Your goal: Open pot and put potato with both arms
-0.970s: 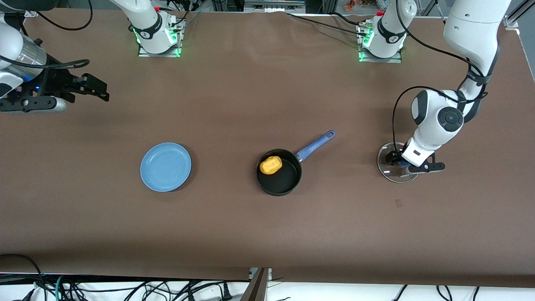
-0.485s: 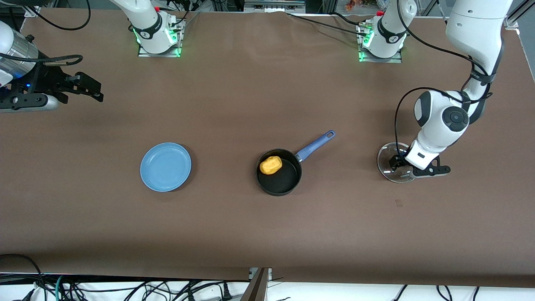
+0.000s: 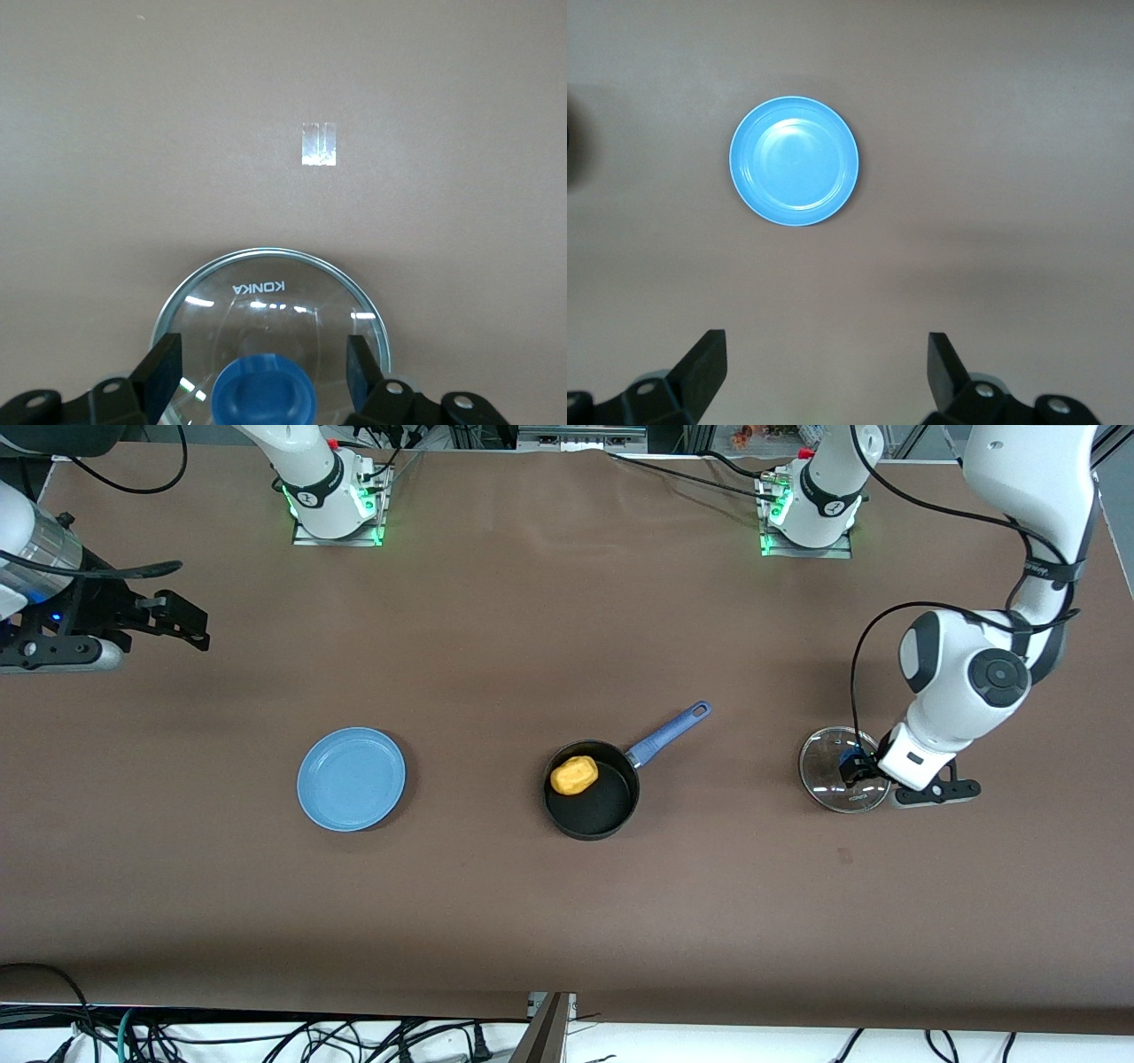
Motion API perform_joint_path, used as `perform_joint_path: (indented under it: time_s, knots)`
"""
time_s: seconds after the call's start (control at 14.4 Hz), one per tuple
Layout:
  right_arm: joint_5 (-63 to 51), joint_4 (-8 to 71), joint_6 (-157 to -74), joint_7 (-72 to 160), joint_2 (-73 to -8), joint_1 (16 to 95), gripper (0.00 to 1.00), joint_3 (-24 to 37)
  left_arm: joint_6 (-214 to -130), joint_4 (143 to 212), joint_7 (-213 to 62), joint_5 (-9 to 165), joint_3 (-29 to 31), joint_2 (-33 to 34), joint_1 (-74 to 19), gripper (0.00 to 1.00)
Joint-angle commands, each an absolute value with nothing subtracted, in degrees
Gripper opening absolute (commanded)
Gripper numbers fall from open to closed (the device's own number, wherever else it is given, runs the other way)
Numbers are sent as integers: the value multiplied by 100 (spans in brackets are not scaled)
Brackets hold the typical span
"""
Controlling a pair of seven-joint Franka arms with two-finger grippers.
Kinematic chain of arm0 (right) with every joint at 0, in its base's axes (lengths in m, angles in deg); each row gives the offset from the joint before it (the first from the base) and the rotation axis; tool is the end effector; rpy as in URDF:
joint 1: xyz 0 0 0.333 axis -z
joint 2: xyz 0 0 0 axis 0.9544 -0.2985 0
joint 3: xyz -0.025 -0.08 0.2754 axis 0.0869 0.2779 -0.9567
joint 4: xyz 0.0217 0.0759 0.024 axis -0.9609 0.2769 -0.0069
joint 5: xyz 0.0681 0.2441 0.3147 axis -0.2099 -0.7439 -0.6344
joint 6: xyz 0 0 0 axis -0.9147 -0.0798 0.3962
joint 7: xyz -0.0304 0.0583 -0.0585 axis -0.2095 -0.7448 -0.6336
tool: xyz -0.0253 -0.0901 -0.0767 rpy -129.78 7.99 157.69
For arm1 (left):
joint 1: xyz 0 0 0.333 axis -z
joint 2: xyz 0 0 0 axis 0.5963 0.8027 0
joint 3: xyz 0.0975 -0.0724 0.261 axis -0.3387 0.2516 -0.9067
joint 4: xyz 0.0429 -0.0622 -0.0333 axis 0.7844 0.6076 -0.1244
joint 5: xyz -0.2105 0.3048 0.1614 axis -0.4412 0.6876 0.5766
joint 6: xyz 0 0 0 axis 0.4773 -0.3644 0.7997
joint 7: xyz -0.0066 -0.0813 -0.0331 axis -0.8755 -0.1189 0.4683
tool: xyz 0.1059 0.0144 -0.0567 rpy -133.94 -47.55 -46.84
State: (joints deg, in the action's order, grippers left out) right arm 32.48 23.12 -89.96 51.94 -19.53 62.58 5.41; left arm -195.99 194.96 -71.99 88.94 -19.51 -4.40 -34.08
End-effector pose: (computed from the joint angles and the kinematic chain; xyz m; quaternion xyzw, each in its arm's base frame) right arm 0.5728 0.0583 0.5507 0.9992 0.0255 -0.0284 0.0139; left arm 0.6044 -0.0015 0.2257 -0.9968 -0.0693 -0.0363 0.0156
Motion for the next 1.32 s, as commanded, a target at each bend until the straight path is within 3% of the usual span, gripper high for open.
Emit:
perform_joint_path:
  time_s: [0.0, 0.35, 0.9, 1.25]
  knots:
    - [3362, 2114, -8989, 5147, -2062, 6297, 100, 460, -18942, 19113, -7161, 8904, -1935, -623, -3432, 83]
    - [3363, 2105, -8981, 5183, -2053, 6279, 100, 469, -17765, 18481, -7204, 8615, -1935, -1027, -3432, 83]
    - [3292, 2105, -8928, 5157, -2062, 6288, 100, 478, -15577, 16819, -7196, 8368, -1926, -1098, -3362, 83]
    - [3301, 2105, -8946, 5104, -2062, 6279, 100, 478, -15197, 16642, -7196, 8368, -1917, -1387, -3362, 86]
